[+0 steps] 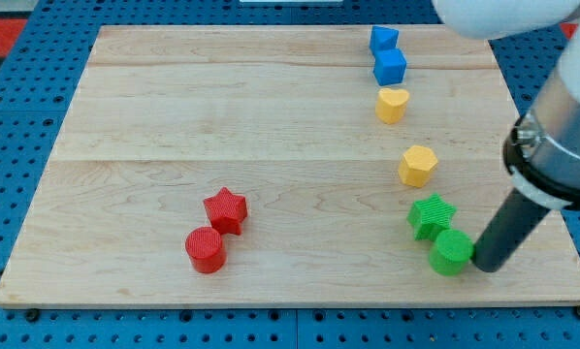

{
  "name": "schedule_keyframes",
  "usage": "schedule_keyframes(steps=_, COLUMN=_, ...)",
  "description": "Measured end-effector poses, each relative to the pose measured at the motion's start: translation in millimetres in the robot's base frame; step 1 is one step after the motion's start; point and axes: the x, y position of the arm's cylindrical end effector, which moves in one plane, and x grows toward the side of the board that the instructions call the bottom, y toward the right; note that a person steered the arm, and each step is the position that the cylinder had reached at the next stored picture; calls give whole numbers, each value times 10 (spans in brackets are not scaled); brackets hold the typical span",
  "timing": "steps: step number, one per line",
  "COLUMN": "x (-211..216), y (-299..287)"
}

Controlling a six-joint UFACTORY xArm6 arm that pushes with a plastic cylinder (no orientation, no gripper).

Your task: Place the green circle to the bottom of the yellow hexagon

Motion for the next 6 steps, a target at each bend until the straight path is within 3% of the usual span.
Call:
schedule_keyframes(steps=1, x=20, y=-168)
schedule_keyframes(steps=3, x=227, y=41)
schedule_keyframes(steps=6, x=-312, y=-319)
